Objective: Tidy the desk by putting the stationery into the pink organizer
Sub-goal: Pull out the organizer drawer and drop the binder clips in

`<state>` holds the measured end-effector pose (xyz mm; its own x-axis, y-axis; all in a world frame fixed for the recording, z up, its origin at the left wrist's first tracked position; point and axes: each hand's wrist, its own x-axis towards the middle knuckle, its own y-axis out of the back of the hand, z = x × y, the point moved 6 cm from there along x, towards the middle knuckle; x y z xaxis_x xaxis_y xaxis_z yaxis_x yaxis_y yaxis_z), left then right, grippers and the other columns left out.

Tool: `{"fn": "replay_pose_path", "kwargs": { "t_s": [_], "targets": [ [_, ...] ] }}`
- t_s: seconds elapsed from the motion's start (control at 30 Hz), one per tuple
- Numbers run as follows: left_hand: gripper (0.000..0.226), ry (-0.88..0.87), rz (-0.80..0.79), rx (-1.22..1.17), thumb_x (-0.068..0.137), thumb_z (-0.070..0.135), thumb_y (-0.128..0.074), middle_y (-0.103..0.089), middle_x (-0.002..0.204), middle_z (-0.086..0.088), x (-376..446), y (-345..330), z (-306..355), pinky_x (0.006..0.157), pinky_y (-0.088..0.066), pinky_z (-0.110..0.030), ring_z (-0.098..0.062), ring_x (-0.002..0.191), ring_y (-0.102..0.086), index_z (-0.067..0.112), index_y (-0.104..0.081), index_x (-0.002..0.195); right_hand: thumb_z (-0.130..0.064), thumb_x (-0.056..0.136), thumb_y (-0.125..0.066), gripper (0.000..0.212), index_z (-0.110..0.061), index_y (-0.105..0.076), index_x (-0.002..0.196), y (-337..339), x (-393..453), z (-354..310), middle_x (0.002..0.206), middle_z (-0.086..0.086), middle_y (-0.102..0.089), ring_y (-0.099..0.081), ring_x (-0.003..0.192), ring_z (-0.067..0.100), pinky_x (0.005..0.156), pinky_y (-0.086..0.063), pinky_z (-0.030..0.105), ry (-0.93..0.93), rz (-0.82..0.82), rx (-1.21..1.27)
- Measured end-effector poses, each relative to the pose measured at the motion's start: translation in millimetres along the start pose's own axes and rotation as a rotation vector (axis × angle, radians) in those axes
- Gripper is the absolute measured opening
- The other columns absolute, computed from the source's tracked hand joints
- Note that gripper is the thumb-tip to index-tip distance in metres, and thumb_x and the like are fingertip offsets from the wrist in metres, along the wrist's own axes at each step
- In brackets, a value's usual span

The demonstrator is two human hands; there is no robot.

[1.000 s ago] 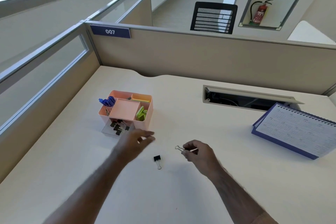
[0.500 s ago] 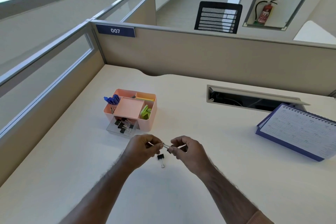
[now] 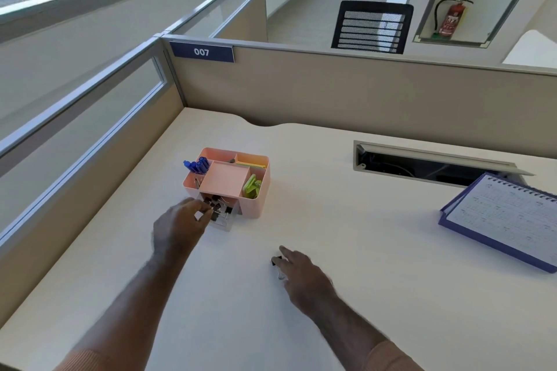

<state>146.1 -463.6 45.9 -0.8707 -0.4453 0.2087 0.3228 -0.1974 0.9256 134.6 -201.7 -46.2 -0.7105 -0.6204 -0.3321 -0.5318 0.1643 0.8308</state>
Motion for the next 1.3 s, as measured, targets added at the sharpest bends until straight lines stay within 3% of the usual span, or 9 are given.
{"fn": "replay_pose_path", "kwargs": {
  "t_s": [0.13, 0.23, 0.4, 0.5, 0.6, 0.8, 0.93, 1.13, 1.3],
  "targets": [
    [0.016, -0.092, -0.027, 0.07, 0.081, 0.028, -0.079, -0.076, 0.099, 0.002, 3, -12, 8, 0.054, -0.057, -0.03, -0.017, 0.076, -0.071, 0.019, -0.076, 0.094, -0.005, 0.095, -0.036, 0.058, -0.029, -0.03, 0.148, -10, 8, -3, 0.161, -0.009, -0.014, -0.017, 0.145, 0.018, 0.105, -0.035, 0.039, 0.036, -0.006, -0.116],
    [0.015, -0.133, -0.056, 0.129, 0.08, 0.028, -0.079, -0.076, 0.098, 0.003, 4, -20, 11, 0.057, -0.059, -0.031, -0.018, 0.08, -0.071, 0.021, -0.076, 0.094, -0.005, 0.093, -0.038, 0.053, -0.025, -0.039, 0.143, -8, 8, -3, 0.156, -0.004, -0.029, -0.028, 0.141, 0.02, 0.1, -0.038, 0.038, 0.053, 0.059, -0.108],
    [0.022, -0.173, -0.111, 0.175, 0.08, 0.026, -0.079, -0.076, 0.103, 0.003, 8, -30, 13, 0.06, -0.058, -0.03, -0.018, 0.089, -0.07, 0.021, -0.076, 0.101, -0.012, 0.087, -0.041, 0.04, -0.023, -0.056, 0.123, -5, 7, 5, 0.125, -0.002, -0.055, -0.05, 0.116, 0.024, 0.084, -0.042, 0.038, 0.043, 0.142, -0.103],
    [0.019, -0.158, -0.17, 0.176, 0.083, 0.03, -0.076, -0.075, 0.105, 0.006, 14, -35, 12, 0.061, -0.055, -0.025, -0.014, 0.09, -0.067, 0.024, -0.075, 0.101, -0.011, 0.079, -0.055, 0.028, -0.027, -0.06, 0.102, -7, 9, 12, 0.104, -0.004, -0.06, -0.058, 0.098, 0.024, 0.069, -0.04, 0.033, 0.031, 0.183, -0.116],
    [0.023, -0.139, -0.249, 0.154, 0.084, 0.031, -0.074, -0.073, 0.108, 0.007, 22, -41, 11, 0.064, -0.056, -0.022, -0.011, 0.091, -0.066, 0.027, -0.074, 0.107, -0.006, 0.069, -0.06, 0.03, -0.029, -0.057, 0.088, -6, 10, 13, 0.09, -0.007, -0.059, -0.06, 0.088, 0.022, 0.06, -0.035, 0.03, 0.025, 0.202, -0.138],
    [0.028, -0.082, -0.41, 0.155, 0.086, 0.028, -0.071, -0.072, 0.11, 0.006, 35, -54, 7, 0.066, -0.059, -0.024, -0.011, 0.091, -0.068, 0.026, -0.071, 0.114, -0.008, 0.087, -0.044, 0.044, -0.027, -0.051, 0.126, 1, 11, 7, 0.118, 0.002, -0.054, -0.046, 0.113, 0.026, 0.08, -0.04, 0.038, 0.036, 0.122, -0.179],
    [0.025, -0.041, -0.425, 0.096, 0.09, 0.029, -0.065, -0.071, 0.113, 0.004, 36, -56, 7, 0.067, -0.059, -0.025, -0.012, 0.093, -0.068, 0.025, -0.071, 0.115, -0.011, 0.088, -0.044, 0.034, -0.026, -0.055, 0.117, 2, 13, 10, 0.116, 0.001, -0.053, -0.047, 0.113, 0.025, 0.076, -0.034, 0.034, 0.016, 0.092, -0.175],
    [0.024, -0.008, -0.326, -0.235, 0.093, 0.028, -0.064, -0.069, 0.121, 0.004, 16, -41, 29, 0.075, -0.055, -0.02, -0.015, 0.103, -0.067, 0.02, -0.072, 0.114, -0.037, 0.087, -0.054, 0.022, -0.035, -0.057, 0.109, 31, 11, 11, 0.107, -0.013, -0.057, -0.053, 0.104, 0.011, 0.079, -0.046, 0.03, -0.079, 0.24, 0.141],
    [0.032, -0.003, -0.46, -0.468, 0.09, 0.036, -0.066, -0.067, 0.111, 0.009, -25, -47, 61, 0.082, -0.054, -0.025, -0.008, 0.096, -0.064, 0.019, -0.071, 0.116, -0.042, 0.085, -0.06, 0.022, -0.036, -0.058, 0.106, 60, 9, -9, 0.102, -0.019, -0.058, -0.056, 0.096, 0.001, 0.074, -0.05, 0.026, -0.091, 0.394, 0.267]
  ]
}}
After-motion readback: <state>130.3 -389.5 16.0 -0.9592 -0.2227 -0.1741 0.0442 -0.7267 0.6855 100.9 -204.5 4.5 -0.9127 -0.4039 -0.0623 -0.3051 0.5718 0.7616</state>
